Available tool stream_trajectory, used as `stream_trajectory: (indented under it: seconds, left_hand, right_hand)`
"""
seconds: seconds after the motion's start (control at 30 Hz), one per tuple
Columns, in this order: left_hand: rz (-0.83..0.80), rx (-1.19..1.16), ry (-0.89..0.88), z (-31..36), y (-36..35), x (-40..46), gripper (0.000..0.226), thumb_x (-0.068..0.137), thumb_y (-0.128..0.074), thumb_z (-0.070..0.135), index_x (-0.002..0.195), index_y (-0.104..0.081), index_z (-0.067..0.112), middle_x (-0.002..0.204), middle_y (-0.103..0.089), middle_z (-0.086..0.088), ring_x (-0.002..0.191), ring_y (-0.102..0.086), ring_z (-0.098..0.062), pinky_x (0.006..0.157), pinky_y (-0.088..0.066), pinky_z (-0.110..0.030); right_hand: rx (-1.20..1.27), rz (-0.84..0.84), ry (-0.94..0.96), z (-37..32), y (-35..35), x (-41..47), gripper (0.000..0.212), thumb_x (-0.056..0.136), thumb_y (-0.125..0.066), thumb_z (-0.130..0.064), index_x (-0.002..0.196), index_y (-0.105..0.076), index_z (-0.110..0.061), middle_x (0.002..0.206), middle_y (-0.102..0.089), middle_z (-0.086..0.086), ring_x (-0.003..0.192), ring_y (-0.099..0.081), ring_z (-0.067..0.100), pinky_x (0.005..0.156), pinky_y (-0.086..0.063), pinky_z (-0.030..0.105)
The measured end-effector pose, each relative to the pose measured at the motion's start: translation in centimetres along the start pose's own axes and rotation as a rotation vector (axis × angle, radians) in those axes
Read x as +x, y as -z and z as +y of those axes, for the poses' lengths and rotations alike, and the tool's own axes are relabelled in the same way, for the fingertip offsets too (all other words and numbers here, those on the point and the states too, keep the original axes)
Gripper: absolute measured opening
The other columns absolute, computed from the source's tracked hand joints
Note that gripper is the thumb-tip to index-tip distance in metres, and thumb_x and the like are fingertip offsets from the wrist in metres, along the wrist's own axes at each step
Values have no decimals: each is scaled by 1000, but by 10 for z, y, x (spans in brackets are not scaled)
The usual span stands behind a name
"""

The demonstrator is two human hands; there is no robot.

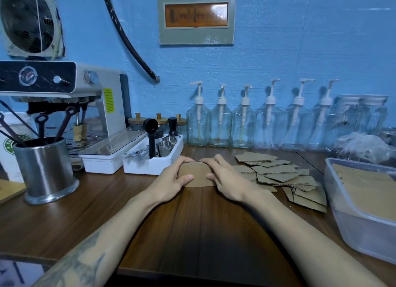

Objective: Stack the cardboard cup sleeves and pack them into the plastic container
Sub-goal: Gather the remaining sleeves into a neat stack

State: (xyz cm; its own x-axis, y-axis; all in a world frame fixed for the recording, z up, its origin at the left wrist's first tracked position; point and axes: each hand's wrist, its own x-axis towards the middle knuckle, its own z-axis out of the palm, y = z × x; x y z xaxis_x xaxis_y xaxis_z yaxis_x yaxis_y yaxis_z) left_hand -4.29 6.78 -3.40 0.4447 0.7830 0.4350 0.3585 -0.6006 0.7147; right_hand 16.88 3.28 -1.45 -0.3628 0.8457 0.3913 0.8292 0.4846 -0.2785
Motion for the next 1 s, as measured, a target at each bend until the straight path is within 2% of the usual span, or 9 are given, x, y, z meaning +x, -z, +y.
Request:
stream_trajectory:
  seconds: [0.1, 0.23, 0.37, 0.5, 0.63, 0.73, 0.87, 1.0]
  left_hand:
    - [2, 8, -6, 1, 0, 0, 31, 95, -63, 19, 117, -52, 39, 113, -63, 12, 108, -60, -9, 99, -49, -41]
    - [13, 14, 26, -1, 1, 1, 30, 95, -63, 18, 118, -52, 35, 115, -61, 8, 111, -58, -13, 102, -47, -42]
    - [21, 5, 63, -2, 2, 2, 30, 96, -62, 17, 119, -51, 33, 116, -61, 7, 111, -57, -13, 103, -46, -40]
    - [18, 9, 72, -2, 2, 2, 29, 96, -61, 18, 119, -50, 34, 115, -60, 8, 110, -57, -12, 103, -46, -39]
    - [14, 7, 75, -2, 2, 1, 29, 96, -61, 18, 120, -50, 33, 116, -60, 7, 110, -58, -13, 101, -47, -37]
    - [18, -5, 76, -2, 2, 2, 29, 96, -61, 19, 118, -50, 35, 114, -61, 10, 108, -58, -9, 98, -48, -32]
    - [14, -13, 70, -2, 2, 2, 30, 96, -61, 18, 117, -50, 37, 113, -60, 12, 106, -58, -6, 94, -47, -27]
    - [17, -12, 61, -2, 1, 2, 30, 96, -61, 17, 119, -50, 33, 115, -59, 11, 108, -57, -8, 97, -47, -28]
  right_hand:
    - [8, -7, 2, 1, 6, -2, 46, 103, -46, -24, 147, -37, -26, 119, -43, 3, 116, -46, 21, 97, -34, 27]
    - [-24, 19, -67, 16, 24, -4, 44, 105, -36, -37, 148, -40, -26, 125, -48, 3, 124, -43, 20, 106, -33, 34]
    - [-125, 39, -192, 49, 39, -9, 41, 106, -34, -29, 145, -43, -25, 134, -46, 4, 128, -39, 22, 109, -33, 41]
    - [-223, -36, -269, 66, 35, -9, 42, 104, -36, -20, 145, -44, -23, 143, -44, 4, 132, -35, 24, 109, -32, 43]
    - [-213, -152, -333, 68, 27, -6, 46, 105, -37, -27, 150, -35, -26, 156, -36, 7, 143, -29, 27, 116, -25, 43]
    - [-165, -178, -383, 68, 29, -5, 47, 104, -40, -33, 150, -35, -29, 153, -41, 6, 141, -35, 28, 115, -29, 41]
    - [-70, -170, -431, 67, 31, -3, 54, 97, -51, -39, 148, -37, -26, 153, -34, 4, 142, -33, 26, 116, -27, 40]
    - [19, -67, -433, 67, 39, -3, 70, 85, -72, -38, 145, -42, -19, 130, -37, 6, 130, -38, 24, 114, -30, 38]
